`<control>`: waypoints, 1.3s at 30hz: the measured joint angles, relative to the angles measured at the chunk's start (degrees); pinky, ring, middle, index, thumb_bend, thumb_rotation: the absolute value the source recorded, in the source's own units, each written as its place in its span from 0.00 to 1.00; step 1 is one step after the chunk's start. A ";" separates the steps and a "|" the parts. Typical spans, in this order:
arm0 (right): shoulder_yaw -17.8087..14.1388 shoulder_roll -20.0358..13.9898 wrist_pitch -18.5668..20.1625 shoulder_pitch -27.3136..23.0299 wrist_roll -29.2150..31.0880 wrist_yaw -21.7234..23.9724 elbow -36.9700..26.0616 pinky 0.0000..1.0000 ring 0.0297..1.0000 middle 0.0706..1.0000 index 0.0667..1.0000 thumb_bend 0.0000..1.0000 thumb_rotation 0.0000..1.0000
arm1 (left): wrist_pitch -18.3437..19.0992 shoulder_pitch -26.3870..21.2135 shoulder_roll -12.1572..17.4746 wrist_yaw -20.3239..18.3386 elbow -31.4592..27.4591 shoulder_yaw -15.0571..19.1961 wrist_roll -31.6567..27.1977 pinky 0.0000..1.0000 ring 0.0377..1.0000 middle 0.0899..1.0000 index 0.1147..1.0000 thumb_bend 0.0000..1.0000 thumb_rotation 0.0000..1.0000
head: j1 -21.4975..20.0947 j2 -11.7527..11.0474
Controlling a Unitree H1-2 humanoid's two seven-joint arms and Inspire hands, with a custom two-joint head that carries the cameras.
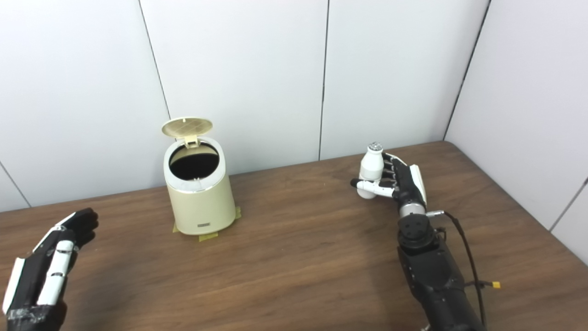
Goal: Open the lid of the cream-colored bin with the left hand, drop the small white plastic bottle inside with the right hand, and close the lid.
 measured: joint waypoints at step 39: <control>-1.73 2.01 -4.42 -0.45 -2.39 -10.25 3.76 0.37 0.41 0.43 0.47 0.53 0.00 | -0.03 0.04 -0.02 -0.14 -0.62 -0.11 -0.07 0.87 0.84 0.80 0.78 0.24 0.74 | -0.09 0.18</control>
